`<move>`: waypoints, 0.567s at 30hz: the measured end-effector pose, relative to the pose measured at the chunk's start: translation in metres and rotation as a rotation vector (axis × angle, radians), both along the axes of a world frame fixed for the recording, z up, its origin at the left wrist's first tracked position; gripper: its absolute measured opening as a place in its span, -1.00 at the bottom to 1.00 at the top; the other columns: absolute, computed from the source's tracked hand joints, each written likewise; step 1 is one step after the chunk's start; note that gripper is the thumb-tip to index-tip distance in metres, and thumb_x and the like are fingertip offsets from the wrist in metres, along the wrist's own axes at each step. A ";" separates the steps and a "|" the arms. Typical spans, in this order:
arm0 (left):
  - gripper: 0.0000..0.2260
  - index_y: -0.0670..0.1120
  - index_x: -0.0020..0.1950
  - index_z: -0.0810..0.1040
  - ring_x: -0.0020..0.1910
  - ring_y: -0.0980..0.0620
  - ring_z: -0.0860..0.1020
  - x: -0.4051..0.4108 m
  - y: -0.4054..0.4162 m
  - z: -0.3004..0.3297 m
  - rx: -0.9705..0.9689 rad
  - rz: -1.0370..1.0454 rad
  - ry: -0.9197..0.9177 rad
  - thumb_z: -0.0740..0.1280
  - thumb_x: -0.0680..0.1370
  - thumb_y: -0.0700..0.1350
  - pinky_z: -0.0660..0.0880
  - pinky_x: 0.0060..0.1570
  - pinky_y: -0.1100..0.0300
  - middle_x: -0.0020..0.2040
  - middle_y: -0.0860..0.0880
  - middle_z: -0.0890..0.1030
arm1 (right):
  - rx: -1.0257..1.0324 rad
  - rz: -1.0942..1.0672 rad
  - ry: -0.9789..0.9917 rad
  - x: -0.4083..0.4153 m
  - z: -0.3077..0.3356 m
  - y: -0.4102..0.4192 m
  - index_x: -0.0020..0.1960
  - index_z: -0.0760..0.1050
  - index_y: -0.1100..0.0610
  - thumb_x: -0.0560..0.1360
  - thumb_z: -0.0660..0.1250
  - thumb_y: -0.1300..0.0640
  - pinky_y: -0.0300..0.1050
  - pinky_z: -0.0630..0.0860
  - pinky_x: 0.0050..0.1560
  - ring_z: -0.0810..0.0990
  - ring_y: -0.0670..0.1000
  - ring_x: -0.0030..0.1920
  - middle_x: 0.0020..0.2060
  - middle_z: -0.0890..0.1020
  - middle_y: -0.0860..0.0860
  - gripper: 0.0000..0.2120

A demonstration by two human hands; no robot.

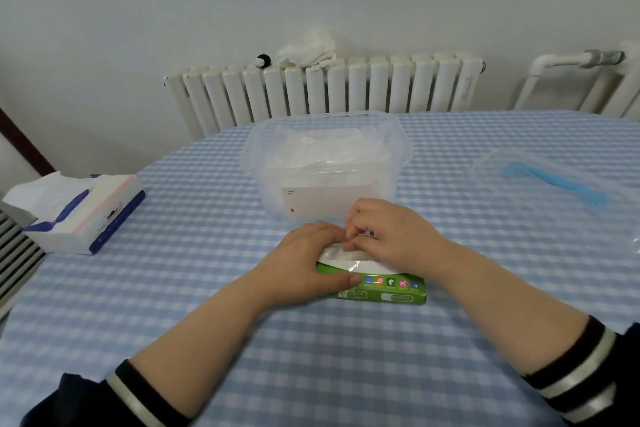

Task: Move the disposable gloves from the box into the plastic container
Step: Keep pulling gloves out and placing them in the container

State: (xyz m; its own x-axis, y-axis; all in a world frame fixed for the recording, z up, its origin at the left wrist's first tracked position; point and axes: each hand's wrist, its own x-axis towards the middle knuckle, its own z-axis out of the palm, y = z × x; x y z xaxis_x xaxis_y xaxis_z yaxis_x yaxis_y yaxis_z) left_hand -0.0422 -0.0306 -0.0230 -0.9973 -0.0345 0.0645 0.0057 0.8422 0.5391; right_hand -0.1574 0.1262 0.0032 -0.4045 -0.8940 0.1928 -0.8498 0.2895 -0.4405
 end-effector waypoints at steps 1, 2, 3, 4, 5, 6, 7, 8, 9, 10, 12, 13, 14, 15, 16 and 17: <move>-0.45 0.14 0.24 0.50 0.13 0.21 0.45 0.000 0.000 0.001 0.006 0.001 -0.003 0.31 0.34 0.38 0.41 0.19 0.17 0.14 0.19 0.54 | -0.033 0.014 0.011 0.000 -0.001 0.000 -0.16 0.59 0.04 0.52 0.35 -0.01 -0.04 0.48 -0.05 0.49 -0.13 -0.06 -0.09 0.55 -0.13 -0.85; -0.45 0.14 0.23 0.50 0.12 0.21 0.45 0.000 0.000 0.001 0.011 0.003 -0.004 0.31 0.34 0.38 0.41 0.18 0.17 0.13 0.19 0.54 | -0.065 0.026 0.017 0.001 -0.002 0.000 -0.16 0.59 0.05 0.51 0.32 -0.03 -0.07 0.48 -0.08 0.49 -0.14 -0.07 -0.12 0.57 -0.13 -0.82; -0.45 0.14 0.22 0.49 0.11 0.21 0.45 0.000 0.001 0.002 0.019 0.006 -0.007 0.31 0.33 0.38 0.42 0.17 0.17 0.12 0.19 0.53 | -0.100 0.029 0.026 0.003 -0.002 0.000 -0.16 0.59 0.04 0.50 0.28 -0.07 -0.13 0.48 -0.10 0.49 -0.15 -0.09 -0.15 0.58 -0.14 -0.78; -0.46 0.14 0.21 0.49 0.10 0.21 0.46 0.000 0.001 0.002 0.027 0.008 -0.008 0.31 0.32 0.38 0.42 0.16 0.17 0.10 0.20 0.53 | -0.144 0.023 0.024 0.004 -0.002 0.000 -0.17 0.59 0.02 0.49 0.25 -0.10 -0.21 0.45 -0.12 0.49 -0.17 -0.11 -0.18 0.58 -0.16 -0.76; -0.47 0.14 0.20 0.49 0.09 0.21 0.46 0.000 0.002 0.003 0.031 0.008 -0.010 0.32 0.32 0.38 0.44 0.15 0.17 0.08 0.22 0.52 | -0.184 0.009 -0.004 0.007 -0.001 0.000 -0.17 0.59 0.01 0.50 0.25 -0.10 -0.29 0.42 -0.14 0.50 -0.19 -0.12 -0.19 0.58 -0.18 -0.77; -0.48 0.14 0.19 0.50 0.08 0.22 0.47 0.000 0.003 0.003 0.039 0.007 -0.009 0.32 0.32 0.37 0.45 0.13 0.17 0.06 0.23 0.52 | -0.224 -0.005 -0.061 0.009 0.001 0.000 -0.16 0.59 0.01 0.51 0.29 -0.06 -0.34 0.39 -0.15 0.51 -0.19 -0.12 -0.20 0.59 -0.19 -0.81; -0.50 0.15 0.18 0.49 0.08 0.22 0.48 0.000 0.003 0.004 0.052 0.010 -0.010 0.33 0.33 0.35 0.46 0.12 0.17 0.05 0.25 0.52 | -0.258 -0.015 -0.124 0.012 0.003 0.000 -0.14 0.59 0.02 0.53 0.33 0.01 -0.35 0.39 -0.14 0.52 -0.19 -0.12 -0.21 0.60 -0.19 -0.86; -0.53 0.17 0.16 0.49 0.08 0.22 0.48 -0.001 0.003 0.004 0.071 0.013 -0.010 0.35 0.33 0.33 0.47 0.12 0.17 0.05 0.26 0.52 | -0.285 -0.017 -0.179 0.014 0.004 0.000 -0.12 0.59 0.04 0.55 0.34 0.06 -0.32 0.41 -0.14 0.54 -0.16 -0.12 -0.20 0.62 -0.18 -0.90; -0.57 0.21 0.14 0.47 0.08 0.21 0.49 -0.001 0.003 0.005 0.085 0.017 -0.011 0.36 0.33 0.31 0.47 0.11 0.17 0.05 0.26 0.53 | -0.298 -0.015 -0.206 0.016 0.004 0.000 -0.10 0.58 0.04 0.55 0.34 0.09 -0.25 0.45 -0.12 0.56 -0.13 -0.13 -0.20 0.63 -0.17 -0.92; -0.59 0.23 0.12 0.46 0.07 0.21 0.50 -0.001 0.003 0.006 0.097 0.018 -0.014 0.37 0.33 0.30 0.48 0.10 0.16 0.04 0.25 0.54 | -0.306 -0.015 -0.224 0.017 0.004 0.000 -0.09 0.57 0.05 0.56 0.34 0.10 -0.17 0.47 -0.10 0.57 -0.10 -0.13 -0.20 0.64 -0.15 -0.93; -0.62 0.18 0.07 0.48 0.02 0.19 0.52 -0.001 0.002 0.006 0.110 0.027 -0.031 0.41 0.33 0.28 0.52 0.05 0.12 0.01 0.21 0.56 | -0.366 -0.029 -0.263 0.018 0.006 0.000 -0.10 0.54 0.04 0.56 0.32 0.14 -0.10 0.50 -0.08 0.58 -0.09 -0.15 -0.21 0.64 -0.13 -0.93; -0.60 0.12 0.06 0.50 0.00 0.18 0.53 0.000 0.002 0.006 0.111 0.030 -0.039 0.43 0.33 0.26 0.53 0.02 0.09 0.00 0.18 0.57 | -0.442 -0.045 -0.305 0.018 0.008 0.000 -0.11 0.52 0.03 0.56 0.32 0.17 -0.13 0.51 -0.09 0.58 -0.12 -0.17 -0.22 0.63 -0.12 -0.91; -0.57 0.08 0.08 0.51 -0.02 0.17 0.54 0.000 0.003 0.006 0.112 0.033 -0.042 0.46 0.33 0.25 0.54 0.00 0.06 -0.01 0.15 0.57 | -0.546 -0.068 -0.355 0.018 0.013 0.000 -0.13 0.50 0.01 0.56 0.31 0.19 -0.18 0.51 -0.11 0.57 -0.13 -0.19 -0.25 0.62 -0.14 -0.88; -0.53 0.07 0.12 0.50 -0.02 0.16 0.55 0.000 0.002 0.006 0.118 0.045 -0.046 0.48 0.32 0.25 0.55 -0.01 0.05 0.00 0.14 0.58 | -0.657 -0.102 -0.393 0.017 0.020 0.001 -0.14 0.49 0.00 0.56 0.31 0.22 -0.24 0.51 -0.13 0.56 -0.15 -0.23 -0.28 0.61 -0.16 -0.84; -0.50 0.10 0.15 0.48 -0.01 0.16 0.55 0.000 0.003 0.006 0.126 0.054 -0.057 0.49 0.32 0.26 0.56 -0.01 0.07 0.02 0.13 0.57 | -0.762 -0.148 -0.409 0.014 0.027 0.003 -0.15 0.48 -0.02 0.56 0.31 0.22 -0.26 0.50 -0.17 0.54 -0.16 -0.27 -0.32 0.59 -0.19 -0.82; -0.52 0.15 0.15 0.47 0.00 0.17 0.55 0.001 0.003 0.007 0.128 0.059 -0.070 0.49 0.32 0.27 0.56 0.00 0.11 0.02 0.15 0.56 | -0.847 -0.185 -0.406 0.011 0.035 0.005 -0.15 0.48 -0.04 0.57 0.31 0.21 -0.26 0.50 -0.20 0.51 -0.15 -0.30 -0.35 0.57 -0.21 -0.81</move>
State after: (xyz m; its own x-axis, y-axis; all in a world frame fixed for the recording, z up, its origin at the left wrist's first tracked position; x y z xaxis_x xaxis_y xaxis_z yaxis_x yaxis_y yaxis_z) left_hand -0.0413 -0.0280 -0.0163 -0.9952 -0.0966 -0.0140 -0.0832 0.7642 0.6396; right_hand -0.1460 0.1313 0.0382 -0.7035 -0.4369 0.5605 -0.5592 -0.1465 -0.8160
